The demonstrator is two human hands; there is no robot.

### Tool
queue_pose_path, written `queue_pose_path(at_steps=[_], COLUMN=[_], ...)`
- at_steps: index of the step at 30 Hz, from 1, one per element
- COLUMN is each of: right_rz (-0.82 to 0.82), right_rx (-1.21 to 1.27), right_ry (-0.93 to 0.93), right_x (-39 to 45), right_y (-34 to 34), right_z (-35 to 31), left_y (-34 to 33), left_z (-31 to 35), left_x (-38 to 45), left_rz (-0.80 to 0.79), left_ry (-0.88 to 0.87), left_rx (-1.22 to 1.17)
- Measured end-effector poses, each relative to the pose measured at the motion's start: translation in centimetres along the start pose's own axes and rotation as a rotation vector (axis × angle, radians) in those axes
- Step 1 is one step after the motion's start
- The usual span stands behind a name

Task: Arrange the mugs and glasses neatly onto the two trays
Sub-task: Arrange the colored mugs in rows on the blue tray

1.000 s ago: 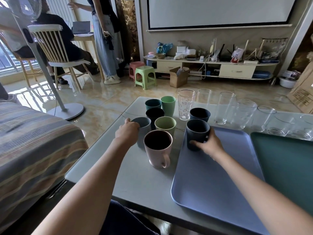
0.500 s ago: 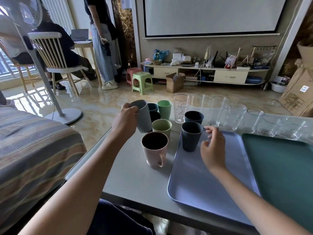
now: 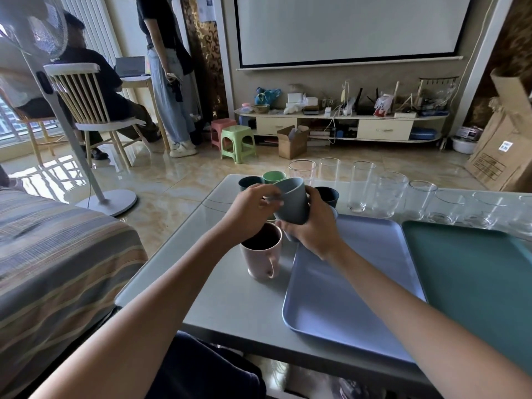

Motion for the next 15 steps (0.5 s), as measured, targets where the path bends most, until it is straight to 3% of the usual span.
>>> queue_pose_path(at_steps=[4,7,9,12,15], right_rz=[-0.088,-0.208,-0.215,-0.191,-0.173], right_rx=[0.187,0.272,0.273,0.288,0.332], right_ry=[-0.124,-0.199,-0.248,-0.303,-0.320], right_x=[-2.2,-4.4,-5.6,-6.7,-7.2], right_y=[1.5,1.9,1.9,1.9,1.6], right_z=[2.6,5.0,7.1,9.4,10.0], left_y=[1.5,2.1,1.4,0.5,0.0], left_z=[-2.2,-4.7,-6.3,-7.8,-8.3], left_x=[0.2,0.0,-0.5,-1.6,-1.7], left_rz=[-0.019,-0.045,-0.161,-0.360,-0.435], left_ry=[0.232,0.291,0.391,0.606,0.660], left_rx=[-0.224,0.030,0.131,0.120,0.103])
Point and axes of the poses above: each hand's wrist, its own x-axis towards the middle knuckle, its own y-axis out of the back of the hand, z = x × y, the point moved 4 cm from there along x, towards the middle knuckle, and after that the axes turned 1 degree about y, right-handed, at the moved point
